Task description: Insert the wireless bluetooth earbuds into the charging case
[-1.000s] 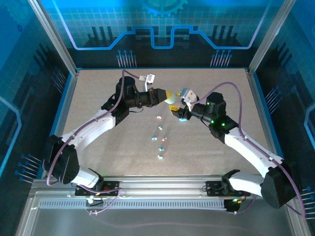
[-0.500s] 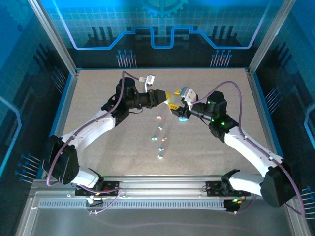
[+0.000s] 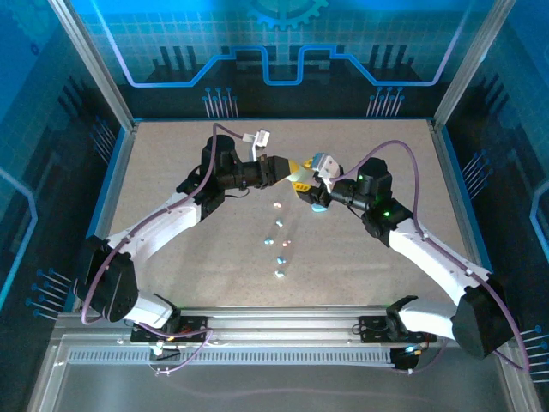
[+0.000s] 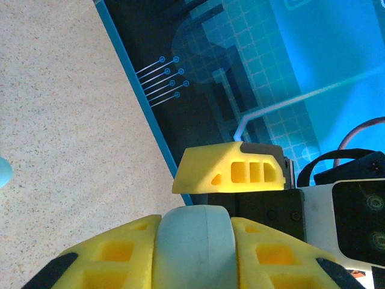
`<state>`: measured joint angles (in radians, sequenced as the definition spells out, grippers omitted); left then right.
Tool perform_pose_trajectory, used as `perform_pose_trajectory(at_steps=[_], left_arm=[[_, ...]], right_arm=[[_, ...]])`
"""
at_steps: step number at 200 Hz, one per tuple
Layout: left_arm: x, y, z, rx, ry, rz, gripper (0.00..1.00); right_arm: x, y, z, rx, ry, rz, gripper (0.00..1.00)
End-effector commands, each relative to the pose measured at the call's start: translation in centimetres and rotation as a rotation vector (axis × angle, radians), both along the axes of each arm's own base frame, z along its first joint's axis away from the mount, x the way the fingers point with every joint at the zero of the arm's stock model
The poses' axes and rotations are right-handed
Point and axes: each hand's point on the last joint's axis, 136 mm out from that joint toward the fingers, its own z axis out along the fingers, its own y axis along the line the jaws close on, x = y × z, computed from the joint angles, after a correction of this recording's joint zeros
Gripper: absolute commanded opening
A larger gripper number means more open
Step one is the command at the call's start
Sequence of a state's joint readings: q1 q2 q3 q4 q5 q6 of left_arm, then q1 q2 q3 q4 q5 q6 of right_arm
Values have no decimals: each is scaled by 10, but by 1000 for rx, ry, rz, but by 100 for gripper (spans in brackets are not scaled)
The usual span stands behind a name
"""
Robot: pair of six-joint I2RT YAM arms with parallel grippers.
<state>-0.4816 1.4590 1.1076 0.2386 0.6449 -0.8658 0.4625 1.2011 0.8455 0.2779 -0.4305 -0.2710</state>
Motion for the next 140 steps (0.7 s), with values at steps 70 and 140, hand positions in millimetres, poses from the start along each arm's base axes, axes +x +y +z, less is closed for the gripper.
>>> perform_pose_trajectory(at_steps=[70, 140], left_arm=[[-9, 1, 12, -22, -32, -29, 11], [-8, 2, 12, -13, -24, -15, 11]], right_arm=[[3, -4, 25, 44, -75, -20, 56], [4, -4, 28, 65, -92, -22, 55]])
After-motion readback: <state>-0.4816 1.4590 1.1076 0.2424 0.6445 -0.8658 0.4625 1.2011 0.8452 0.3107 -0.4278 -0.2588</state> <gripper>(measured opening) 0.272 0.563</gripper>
